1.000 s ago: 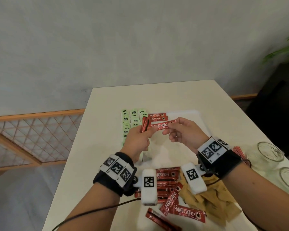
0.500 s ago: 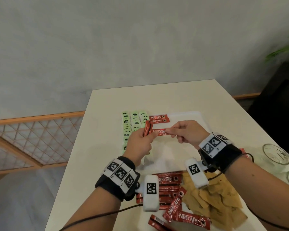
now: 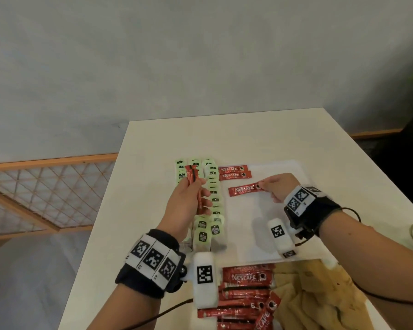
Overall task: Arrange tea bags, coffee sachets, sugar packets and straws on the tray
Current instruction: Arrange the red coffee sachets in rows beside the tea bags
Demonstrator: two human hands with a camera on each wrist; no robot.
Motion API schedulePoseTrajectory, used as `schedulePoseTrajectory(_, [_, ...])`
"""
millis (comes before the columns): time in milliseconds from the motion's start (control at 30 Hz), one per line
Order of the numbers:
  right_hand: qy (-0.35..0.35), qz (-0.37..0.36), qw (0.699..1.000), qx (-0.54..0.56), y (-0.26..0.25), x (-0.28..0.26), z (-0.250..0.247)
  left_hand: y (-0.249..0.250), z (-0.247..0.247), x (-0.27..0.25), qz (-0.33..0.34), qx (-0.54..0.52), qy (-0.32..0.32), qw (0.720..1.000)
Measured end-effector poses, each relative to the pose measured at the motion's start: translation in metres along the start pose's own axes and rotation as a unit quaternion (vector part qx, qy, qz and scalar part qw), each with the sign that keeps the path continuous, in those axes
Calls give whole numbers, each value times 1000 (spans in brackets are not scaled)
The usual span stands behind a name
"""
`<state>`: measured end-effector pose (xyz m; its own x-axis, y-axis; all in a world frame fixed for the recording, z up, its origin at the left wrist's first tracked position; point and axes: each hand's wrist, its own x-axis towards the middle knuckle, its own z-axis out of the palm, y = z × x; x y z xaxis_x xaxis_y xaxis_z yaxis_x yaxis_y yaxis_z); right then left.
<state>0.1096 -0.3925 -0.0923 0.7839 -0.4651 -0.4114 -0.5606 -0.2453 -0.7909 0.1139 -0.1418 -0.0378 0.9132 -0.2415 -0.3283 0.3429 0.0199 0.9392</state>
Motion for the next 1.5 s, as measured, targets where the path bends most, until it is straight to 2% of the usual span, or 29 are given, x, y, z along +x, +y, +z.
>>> schedulePoseTrajectory(200, [30,-21,995,-95,-15,21,17,-1,-8,2,3,9,-10,1000])
schedulePoseTrajectory(400, [44,-17,993,-111,-20,28,24,-11,-11,8,7,45,4,999])
schedulePoseTrajectory(667, [44,-24,995,-84,-16,17,18,-10,-11,-2,21,104,-33,994])
schedulePoseTrajectory(800, [4,-44,999,18,-12,-9,6,-9,-5,-9,11,129,-81,988])
schedulePoseTrajectory(967, [-107,-106,982,113,-16,-67,3,-13,9,-21,28,212,-122,969])
schedulePoseTrajectory(1067, [-150,-113,972,139,-19,-97,5,-16,17,-26,75,284,-131,947])
schedulePoseTrajectory(1233, [-166,-109,960,195,-17,-122,10,-16,26,-38,147,386,-117,903])
schedulePoseTrajectory(1367, [-163,-119,955,217,-10,-131,5,-13,22,-46,139,317,-148,926])
schedulePoseTrajectory(1500, [-126,-142,952,241,-4,-136,-2,-16,11,-49,105,269,-129,949])
